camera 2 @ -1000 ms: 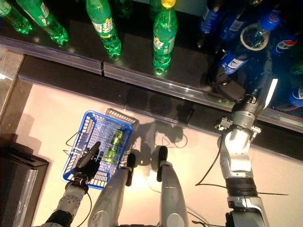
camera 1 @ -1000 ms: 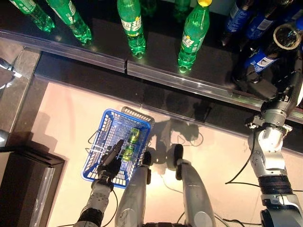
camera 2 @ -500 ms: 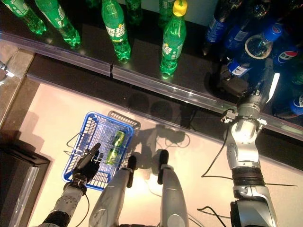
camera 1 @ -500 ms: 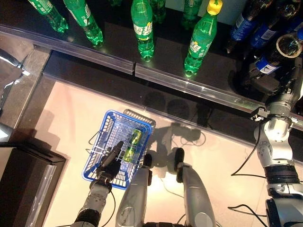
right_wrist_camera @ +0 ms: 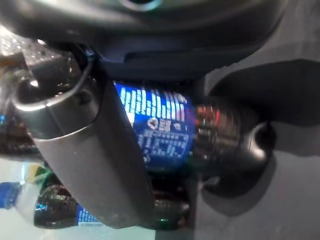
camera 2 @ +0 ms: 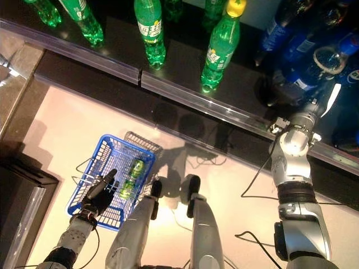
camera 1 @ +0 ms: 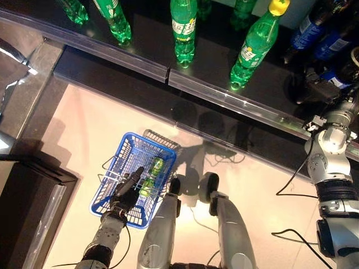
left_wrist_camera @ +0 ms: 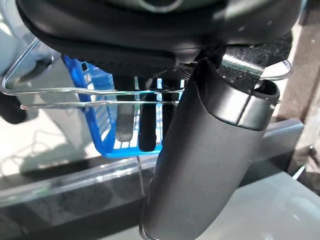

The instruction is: Pick up the drink and place into the basket.

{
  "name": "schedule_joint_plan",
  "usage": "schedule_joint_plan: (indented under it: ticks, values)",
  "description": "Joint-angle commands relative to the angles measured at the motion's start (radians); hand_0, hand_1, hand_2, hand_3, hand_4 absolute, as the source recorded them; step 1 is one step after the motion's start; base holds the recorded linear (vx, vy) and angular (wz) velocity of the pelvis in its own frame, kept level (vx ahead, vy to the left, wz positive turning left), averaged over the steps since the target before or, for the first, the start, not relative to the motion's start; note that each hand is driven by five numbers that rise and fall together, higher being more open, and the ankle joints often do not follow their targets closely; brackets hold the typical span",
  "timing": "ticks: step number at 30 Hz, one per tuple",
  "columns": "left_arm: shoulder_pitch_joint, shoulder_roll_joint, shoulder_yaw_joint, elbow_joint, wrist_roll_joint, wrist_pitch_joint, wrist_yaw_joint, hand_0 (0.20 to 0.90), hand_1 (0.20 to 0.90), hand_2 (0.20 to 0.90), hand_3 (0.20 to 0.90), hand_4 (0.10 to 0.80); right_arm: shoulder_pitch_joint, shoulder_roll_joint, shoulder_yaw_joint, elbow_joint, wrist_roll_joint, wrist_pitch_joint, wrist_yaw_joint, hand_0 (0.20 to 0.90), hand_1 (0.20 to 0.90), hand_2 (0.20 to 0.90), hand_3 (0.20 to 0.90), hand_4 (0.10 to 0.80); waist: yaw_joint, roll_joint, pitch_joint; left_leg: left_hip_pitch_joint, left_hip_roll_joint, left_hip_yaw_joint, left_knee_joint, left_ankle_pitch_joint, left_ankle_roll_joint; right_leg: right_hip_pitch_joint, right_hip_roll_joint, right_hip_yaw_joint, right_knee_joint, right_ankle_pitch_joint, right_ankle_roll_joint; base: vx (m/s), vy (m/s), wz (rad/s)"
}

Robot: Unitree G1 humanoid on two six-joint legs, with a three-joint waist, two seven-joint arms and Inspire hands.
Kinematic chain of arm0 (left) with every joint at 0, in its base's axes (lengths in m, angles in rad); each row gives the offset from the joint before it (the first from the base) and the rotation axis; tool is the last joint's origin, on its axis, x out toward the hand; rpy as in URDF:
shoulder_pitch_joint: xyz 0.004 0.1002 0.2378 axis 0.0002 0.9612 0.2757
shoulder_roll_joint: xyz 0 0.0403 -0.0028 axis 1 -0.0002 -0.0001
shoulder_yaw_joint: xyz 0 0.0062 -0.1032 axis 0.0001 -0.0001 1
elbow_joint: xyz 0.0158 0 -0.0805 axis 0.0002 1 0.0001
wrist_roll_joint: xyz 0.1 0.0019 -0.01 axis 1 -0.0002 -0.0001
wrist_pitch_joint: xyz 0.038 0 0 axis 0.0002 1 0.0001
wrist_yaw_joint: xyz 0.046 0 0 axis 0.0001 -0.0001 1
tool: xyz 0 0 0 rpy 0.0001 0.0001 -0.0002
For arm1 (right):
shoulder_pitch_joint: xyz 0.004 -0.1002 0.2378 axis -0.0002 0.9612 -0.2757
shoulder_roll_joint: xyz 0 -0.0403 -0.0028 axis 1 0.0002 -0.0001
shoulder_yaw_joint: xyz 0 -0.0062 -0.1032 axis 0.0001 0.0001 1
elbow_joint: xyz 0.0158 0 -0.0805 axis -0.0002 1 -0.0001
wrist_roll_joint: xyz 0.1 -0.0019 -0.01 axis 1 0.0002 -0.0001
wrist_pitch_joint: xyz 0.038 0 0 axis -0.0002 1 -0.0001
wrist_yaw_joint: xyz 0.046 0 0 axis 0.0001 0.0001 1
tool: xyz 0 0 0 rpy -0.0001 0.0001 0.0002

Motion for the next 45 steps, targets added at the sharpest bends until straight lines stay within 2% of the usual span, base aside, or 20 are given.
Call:
schedule_joint_plan:
  ticks: [1, 5, 6, 7, 15, 21, 32, 41, 45]
  values:
    - [0.009, 0.098, 0.016, -0.123, -0.032, -0.054, -0.075, 0.300, 0.300, 0.300, 0.200, 0.100, -0.120, -0.152, 0.035, -0.008, 0.028, -0.094, -0.034, 0.900, 0.900, 0.900, 0.900, 0.800, 0.023, -0.010, -0.030, -0.030, -0.054, 0.043, -0.014, 0.013, 0.075, 0.090, 0.081, 0.007, -0.032, -0.066, 0.014, -0.048, -0.023, 0.02]
    - [-0.010, 0.111, 0.016, -0.122, -0.041, -0.051, -0.074, 0.300, 0.300, 0.300, 0.200, 0.100, -0.160, -0.163, 0.062, 0.033, 0.057, -0.100, -0.045, 0.900, 0.900, 0.900, 0.900, 0.800, 0.027, -0.012, -0.019, -0.036, -0.053, 0.039, -0.013, 0.002, 0.077, 0.076, 0.082, 0.005, -0.026, -0.072, 0.016, -0.010, -0.005, 0.00]
    - [-0.015, 0.114, 0.016, -0.121, -0.043, -0.050, -0.076, 0.300, 0.300, 0.300, 0.200, 0.100, -0.173, -0.166, 0.067, 0.047, 0.068, -0.099, -0.047, 0.846, 0.846, 0.846, 0.837, 0.737, 0.027, -0.014, -0.017, -0.041, -0.054, 0.037, -0.019, 0.009, 0.077, 0.069, 0.081, 0.005, -0.030, -0.065, 0.017, 0.000, 0.000, 0.00]
    - [-0.019, 0.115, 0.013, -0.120, -0.048, -0.053, -0.076, 0.300, 0.300, 0.300, 0.200, 0.100, -0.180, -0.164, 0.072, 0.059, 0.066, -0.103, -0.052, 0.300, 0.300, 0.300, 0.200, 0.100, 0.028, -0.014, -0.016, -0.043, -0.054, 0.037, -0.016, 0.001, 0.078, 0.064, 0.082, 0.005, -0.025, -0.071, 0.018, -0.026, -0.004, 0.04]
    - [-0.031, 0.107, 0.009, -0.120, -0.048, -0.066, -0.087, 0.300, 0.300, 0.300, 0.200, 0.100, -0.195, -0.163, 0.065, 0.057, 0.035, -0.133, -0.121, 0.300, 0.300, 0.300, 0.200, 0.100, 0.024, -0.015, -0.016, -0.052, -0.056, 0.031, -0.035, 0.007, 0.084, 0.032, 0.079, 0.009, -0.020, -0.067, 0.020, -0.003, 0.001, 0.03]
    - [-0.040, 0.093, 0.006, -0.127, -0.053, -0.074, -0.082, 0.300, 0.300, 0.300, 0.200, 0.100, -0.189, -0.162, 0.049, 0.010, -0.069, -0.153, -0.230, 0.300, 0.300, 0.300, 0.200, 0.100, 0.013, -0.009, -0.016, -0.055, -0.059, 0.035, -0.038, 0.004, 0.092, 0.011, 0.075, 0.016, -0.011, -0.065, 0.025, 0.000, 0.000, 0.00]
    - [-0.040, 0.064, 0.008, -0.129, -0.062, -0.087, -0.093, 0.300, 0.300, 0.300, 0.200, 0.100, -0.158, -0.148, 0.007, -0.054, -0.220, -0.165, -0.351, 0.300, 0.300, 0.300, 0.200, 0.100, -0.001, 0.006, -0.016, -0.050, -0.063, 0.048, -0.051, 0.008, 0.101, -0.004, 0.067, 0.026, -0.005, -0.063, 0.029, -0.015, 0.022, 0.00]
    - [-0.029, 0.035, 0.023, -0.134, -0.061, -0.097, -0.112, 0.300, 0.300, 0.300, 0.200, 0.100, -0.098, -0.134, -0.032, -0.125, -0.378, -0.191, -0.494, 0.300, 0.300, 0.300, 0.200, 0.100, -0.018, 0.019, -0.016, -0.032, -0.066, 0.063, -0.070, 0.013, 0.111, -0.003, 0.061, 0.039, -0.007, -0.061, 0.032, -0.034, 0.033, 0.00]
    - [-0.019, 0.020, 0.035, -0.144, -0.059, -0.104, -0.115, 0.300, 0.300, 0.300, 0.200, 0.100, -0.020, -0.093, -0.075, -0.203, -0.458, -0.233, -0.528, 0.300, 0.300, 0.300, 0.200, 0.100, -0.034, 0.026, -0.017, -0.019, -0.071, 0.075, -0.080, 0.016, 0.117, 0.001, 0.057, 0.051, -0.019, -0.050, 0.037, -0.040, 0.062, -0.04]
